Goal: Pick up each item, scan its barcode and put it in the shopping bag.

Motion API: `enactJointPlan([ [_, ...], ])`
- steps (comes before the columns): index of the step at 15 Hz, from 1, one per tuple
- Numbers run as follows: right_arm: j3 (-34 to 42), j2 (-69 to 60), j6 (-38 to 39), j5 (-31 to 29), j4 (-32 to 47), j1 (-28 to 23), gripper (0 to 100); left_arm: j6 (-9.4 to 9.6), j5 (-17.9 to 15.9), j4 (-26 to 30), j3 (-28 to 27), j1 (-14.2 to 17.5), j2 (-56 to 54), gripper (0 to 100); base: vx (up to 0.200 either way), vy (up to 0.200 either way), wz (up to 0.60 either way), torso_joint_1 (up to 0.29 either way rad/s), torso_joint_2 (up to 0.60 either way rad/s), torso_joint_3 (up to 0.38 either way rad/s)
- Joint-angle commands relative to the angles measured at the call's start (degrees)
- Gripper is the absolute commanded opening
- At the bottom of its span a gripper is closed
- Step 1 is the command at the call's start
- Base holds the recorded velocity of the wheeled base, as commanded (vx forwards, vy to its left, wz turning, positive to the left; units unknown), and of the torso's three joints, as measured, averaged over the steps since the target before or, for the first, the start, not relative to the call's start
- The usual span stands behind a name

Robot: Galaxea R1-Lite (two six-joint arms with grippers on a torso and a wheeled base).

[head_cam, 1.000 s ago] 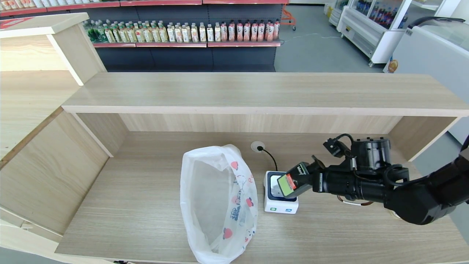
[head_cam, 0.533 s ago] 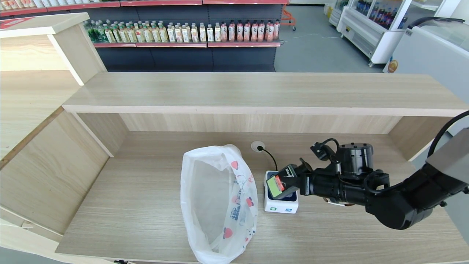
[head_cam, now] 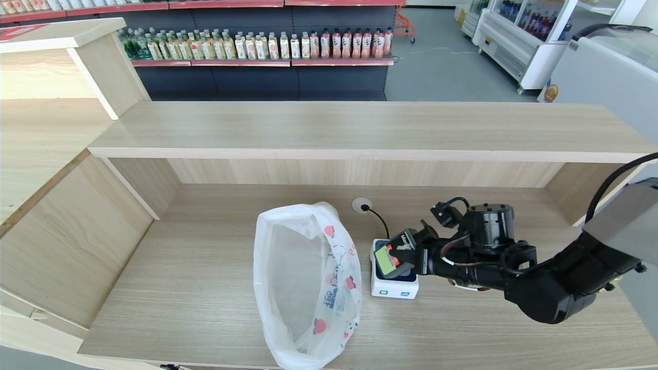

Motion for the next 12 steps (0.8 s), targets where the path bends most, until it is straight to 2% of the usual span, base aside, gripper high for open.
enactJointPlan([
  [1,-1.7,-6.9,3.7,0.1,0.2,0.3,0,0.02,0.0,0.0,0.0,0.0,0.0,100,0.000,0.000,0.00,0.000,0.00,0.000],
  [2,-2.1,-11.3,5.0,0.1,1.5,0.5,0,0.02,0.0,0.0,0.0,0.0,0.0,100,0.000,0.000,0.00,0.000,0.00,0.000],
  [4,-2.2,-22.0,2.6,-0.2,9.9,-0.2,0,0.02,0.0,0.0,0.0,0.0,0.0,100,0.000,0.000,0.00,0.000,0.00,0.000],
  [6,-0.2,-27.6,-9.2,-3.0,17.0,-3.6,0,0.02,0.0,0.0,0.0,0.0,0.0,100,0.000,0.000,0.00,0.000,0.00,0.000],
  [7,2.0,-27.7,-14.7,-6.4,17.1,-4.5,0,0.02,0.0,0.0,0.0,0.0,0.0,100,0.000,0.000,0.00,0.000,0.00,0.000],
  [9,6.3,-27.5,-20.8,-11.5,13.6,-6.3,0,-0.07,0.0,0.0,0.0,0.0,0.0,100,0.000,0.000,0.00,0.000,0.00,0.000],
  [12,7.6,-27.5,-20.8,-11.9,12.3,-5.8,0,-0.07,0.0,0.0,0.0,0.0,0.0,100,-0.200,0.200,0.00,0.007,0.01,0.001],
])
